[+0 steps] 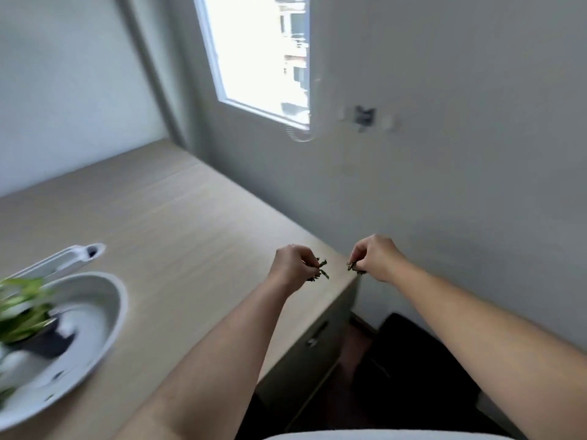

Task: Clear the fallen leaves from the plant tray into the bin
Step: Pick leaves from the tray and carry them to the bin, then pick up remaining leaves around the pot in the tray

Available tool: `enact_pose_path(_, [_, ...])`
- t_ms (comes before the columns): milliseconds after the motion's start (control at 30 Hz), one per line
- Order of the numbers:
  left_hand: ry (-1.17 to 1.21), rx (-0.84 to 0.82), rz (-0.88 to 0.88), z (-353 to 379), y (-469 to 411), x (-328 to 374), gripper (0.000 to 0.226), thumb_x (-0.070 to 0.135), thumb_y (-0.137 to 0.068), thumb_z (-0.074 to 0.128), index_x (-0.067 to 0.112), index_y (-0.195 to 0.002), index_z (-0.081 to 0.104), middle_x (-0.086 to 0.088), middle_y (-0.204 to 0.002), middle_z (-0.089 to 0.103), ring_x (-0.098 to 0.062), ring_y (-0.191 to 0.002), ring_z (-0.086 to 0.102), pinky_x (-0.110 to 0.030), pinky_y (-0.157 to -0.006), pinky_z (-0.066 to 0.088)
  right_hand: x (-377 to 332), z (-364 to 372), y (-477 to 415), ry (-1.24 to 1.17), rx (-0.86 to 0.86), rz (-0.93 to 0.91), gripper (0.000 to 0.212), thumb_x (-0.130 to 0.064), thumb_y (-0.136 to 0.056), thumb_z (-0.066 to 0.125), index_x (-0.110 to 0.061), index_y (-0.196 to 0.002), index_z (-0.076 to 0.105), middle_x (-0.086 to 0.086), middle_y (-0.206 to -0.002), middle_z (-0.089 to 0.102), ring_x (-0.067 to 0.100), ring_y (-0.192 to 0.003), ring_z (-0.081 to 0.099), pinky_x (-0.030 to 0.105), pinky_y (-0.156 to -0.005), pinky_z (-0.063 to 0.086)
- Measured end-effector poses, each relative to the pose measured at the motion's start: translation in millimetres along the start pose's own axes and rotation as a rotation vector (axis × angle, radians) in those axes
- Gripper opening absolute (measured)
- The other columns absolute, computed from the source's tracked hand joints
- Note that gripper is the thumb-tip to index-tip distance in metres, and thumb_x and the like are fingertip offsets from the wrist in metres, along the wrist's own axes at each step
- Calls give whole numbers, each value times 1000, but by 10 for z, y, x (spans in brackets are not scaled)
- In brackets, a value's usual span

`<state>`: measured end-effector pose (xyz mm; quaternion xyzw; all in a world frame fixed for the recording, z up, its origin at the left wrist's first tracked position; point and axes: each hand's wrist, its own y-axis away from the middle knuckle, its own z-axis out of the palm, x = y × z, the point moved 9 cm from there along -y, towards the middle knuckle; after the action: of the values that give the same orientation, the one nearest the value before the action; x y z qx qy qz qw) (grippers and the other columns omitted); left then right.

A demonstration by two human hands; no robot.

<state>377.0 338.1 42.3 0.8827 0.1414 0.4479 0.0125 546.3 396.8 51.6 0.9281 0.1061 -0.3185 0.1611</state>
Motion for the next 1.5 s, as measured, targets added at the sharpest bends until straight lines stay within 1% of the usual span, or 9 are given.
enact_pose_path(67, [-30, -67, 55, 589, -134, 380, 11, -7, -70, 70, 0, -79, 73, -7, -66, 64, -20, -61, 64, -33, -73, 59, 577, -358, 92, -20, 39, 77, 18, 6, -74, 64, -9, -70, 73, 11, -69, 67, 19, -61, 62, 31, -73, 56])
enact_pose_path(233, [-178, -312, 160, 2025, -308, 938, 11, 3, -71, 74, 7, -81, 75, -2, -73, 65, -15, -70, 61, -22, -72, 53, 1988, -734, 374, -86, 104, 323, 15, 4, -74, 66, -9, -73, 73, 11, -69, 66, 19, -61, 59, 22, -59, 46])
enact_pose_path(467, [-375, -616, 156, 3398, -428, 529, 8, 7, -73, 73, 11, -80, 74, -6, -83, 72, -12, -77, 61, -18, -71, 45, 3313, -279, 568, -100, 48, 575, 12, -2, -75, 69, -12, -78, 74, 10, -82, 71, 19, -71, 59, 20, -55, 39])
enact_pose_path(633, [-424, -696, 149, 3937, -711, 268, 9, 11, -75, 74, 10, -84, 74, -8, -89, 73, -13, -80, 60, -19, -74, 44, 3796, -84, 432, -146, 96, 651, 15, -3, -75, 67, -17, -75, 72, 9, -89, 74, 25, -84, 67, 24, -70, 47])
enact_pose_path(700, [-419, -736, 120, 4113, -823, 181, 15, 18, -76, 75, 12, -89, 72, -6, -89, 71, -14, -84, 62, -20, -76, 45, 3903, -42, 322, -161, 105, 642, 15, -6, -78, 67, -14, -88, 74, 9, -99, 74, 24, -94, 67, 26, -80, 49])
enact_pose_path(800, [-462, -865, 97, 4281, -850, 82, 27, 23, -81, 72, 13, -106, 67, -5, -114, 67, -18, -110, 61, -23, -90, 45, 3990, 38, 264, -153, 35, 641, 26, -11, -85, 64, -15, -110, 70, 8, -118, 69, 23, -110, 63, 30, -98, 47])
enact_pose_path(900, [-485, -880, 96, 4266, -933, 65, 26, 21, -83, 69, 14, -108, 66, -6, -127, 63, -20, -121, 57, -29, -100, 45, 4060, 16, 297, -143, 32, 685, 27, -10, -89, 59, -17, -112, 68, 8, -125, 65, 23, -113, 61, 31, -99, 47])
enact_pose_path(1267, [-455, -669, 107, 3380, -909, 470, 24, 19, -87, 60, 16, -111, 64, -4, -129, 60, -23, -120, 56, -31, -97, 46, 3364, -477, 129, -91, 35, 510, 21, -10, -90, 53, -11, -103, 70, 9, -112, 69, 26, -104, 63, 31, -90, 47])
enact_pose_path(1500, [-269, -240, 5, 1471, -415, 324, 24, 14, -80, 57, 8, -99, 71, -12, -106, 71, -25, -101, 65, -21, -87, 48, 1533, -410, -262, 85, -23, 89, 20, -13, -84, 57, -15, -94, 74, 9, -103, 74, 25, -101, 65, 27, -88, 48])
